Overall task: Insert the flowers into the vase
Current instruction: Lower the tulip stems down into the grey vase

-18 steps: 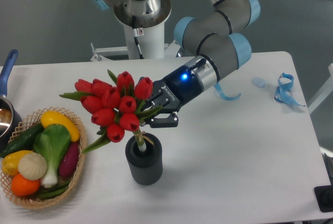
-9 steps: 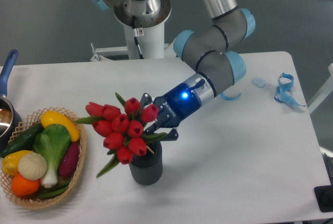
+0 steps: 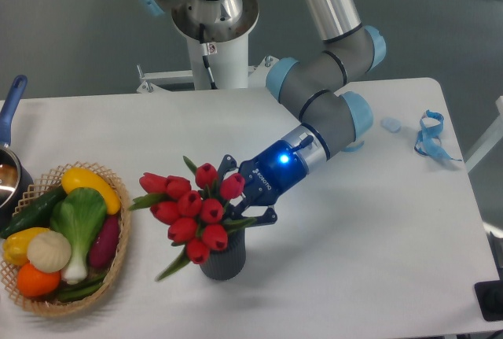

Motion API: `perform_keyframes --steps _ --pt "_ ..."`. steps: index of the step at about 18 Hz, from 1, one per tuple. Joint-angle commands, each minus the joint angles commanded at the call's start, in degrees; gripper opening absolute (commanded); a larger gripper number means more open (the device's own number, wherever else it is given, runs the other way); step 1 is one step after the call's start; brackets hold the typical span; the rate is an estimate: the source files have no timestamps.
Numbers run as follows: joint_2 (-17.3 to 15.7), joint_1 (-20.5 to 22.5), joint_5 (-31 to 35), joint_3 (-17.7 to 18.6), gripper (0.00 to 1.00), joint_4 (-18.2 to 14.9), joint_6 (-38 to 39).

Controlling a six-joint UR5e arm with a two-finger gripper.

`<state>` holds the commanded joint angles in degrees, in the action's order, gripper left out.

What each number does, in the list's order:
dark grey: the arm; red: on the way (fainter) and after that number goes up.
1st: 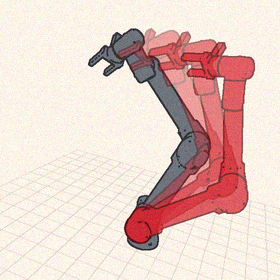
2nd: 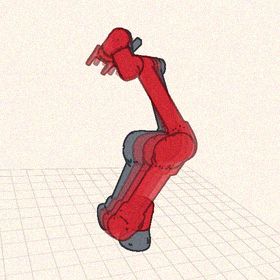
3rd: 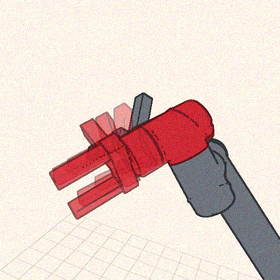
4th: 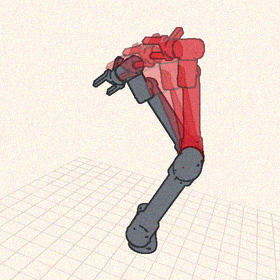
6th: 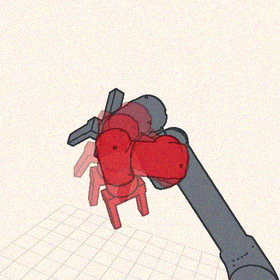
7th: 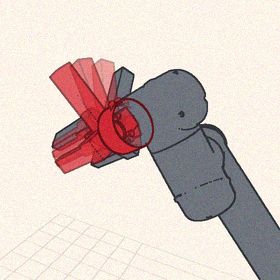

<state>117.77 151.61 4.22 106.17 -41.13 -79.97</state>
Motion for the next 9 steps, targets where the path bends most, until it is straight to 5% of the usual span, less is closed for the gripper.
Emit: perform_keyframes --steps 1,3,9 --pt "0.17 0.09 0.0 0.0 0.61 0.0 -0.1" --pt "0.18 0.09 0.09 -0.09 0.87 0.0 -0.62" --pt "-0.26 0.35 0.35 0.0 1.0 0.0 -0.63"
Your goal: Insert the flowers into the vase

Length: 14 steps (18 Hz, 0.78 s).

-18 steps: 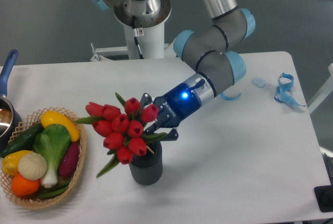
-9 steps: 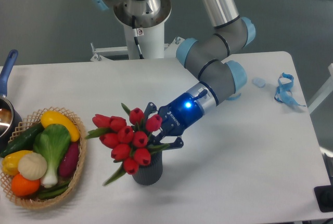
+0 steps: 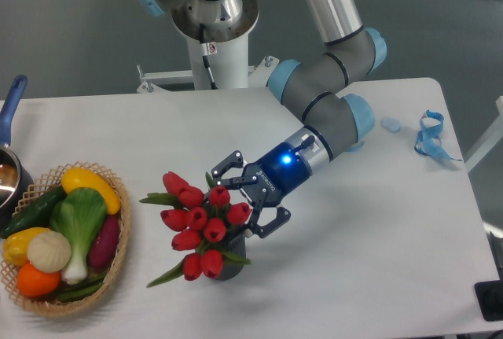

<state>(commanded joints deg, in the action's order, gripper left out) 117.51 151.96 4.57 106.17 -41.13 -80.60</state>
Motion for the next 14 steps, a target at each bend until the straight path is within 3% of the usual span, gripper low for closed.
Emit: perform_keyframes --steps 4,8,14 --pt "-4.65 2.28 13.06 0.44 1.0 0.0 0.35" --pt "-13.08 9.13 26.25 0.53 1.0 0.18 -0.96" --pt "-22.22 16.24 43.04 0.0 1.0 0.18 -2.11"
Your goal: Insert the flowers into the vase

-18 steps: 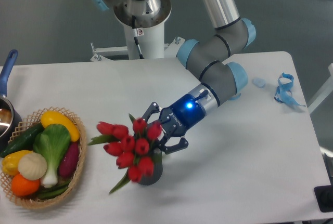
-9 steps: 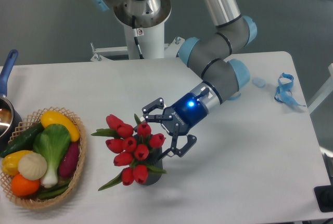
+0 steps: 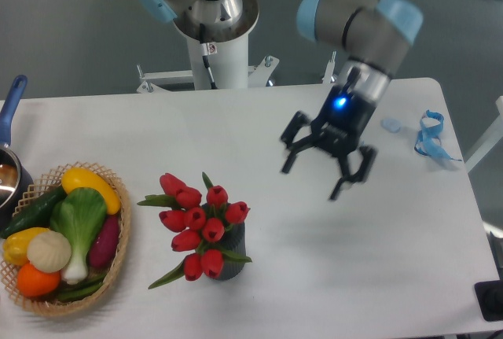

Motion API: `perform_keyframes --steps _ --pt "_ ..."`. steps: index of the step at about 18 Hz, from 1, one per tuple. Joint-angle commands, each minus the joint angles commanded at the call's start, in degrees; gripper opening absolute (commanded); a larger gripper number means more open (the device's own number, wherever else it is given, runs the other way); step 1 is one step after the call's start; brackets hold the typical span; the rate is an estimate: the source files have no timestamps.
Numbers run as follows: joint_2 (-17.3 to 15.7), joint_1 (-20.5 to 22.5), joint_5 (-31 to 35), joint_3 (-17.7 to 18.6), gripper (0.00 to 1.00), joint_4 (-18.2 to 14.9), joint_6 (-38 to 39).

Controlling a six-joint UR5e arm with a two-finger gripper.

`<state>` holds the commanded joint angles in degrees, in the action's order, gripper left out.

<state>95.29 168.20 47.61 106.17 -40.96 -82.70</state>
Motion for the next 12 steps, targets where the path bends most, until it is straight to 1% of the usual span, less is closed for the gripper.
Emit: perform_keyframes --steps 1,2,3,4,5,6,7,8,9,10,12 --pt "-1.67 2.54 2.81 -1.39 1.0 -0.35 -0.17" --pt "-2.21 3.26 4.32 -4.28 1.0 -1.13 -0.18" --pt "-2.3 3.7 6.95 -5.96 1.0 -3.14 -1.13" --pt "-2.91 3.62 10.71 -6.15 1.0 -4.21 -3.84" --pt "-3.7 3.71 14.93 -5.63 1.0 -4.83 -7.96" --pt "-4.14 4.14 18.36 -5.63 1.0 -6.14 -12.44" --pt "-4.84 4.58 20.49 -5.8 1.0 -8.59 -16.05" --pt "-5.37 5.02 21.9 -6.24 1.0 -11.14 -19.39" --pt "-5.9 5.64 22.7 -6.15 1.0 -12.73 -22.64" --pt "-6.52 6.69 22.88 -5.81 1.0 -13.7 -25.03" --pt "-6.96 7.92 22.88 -5.28 1.0 -14.06 -26.1"
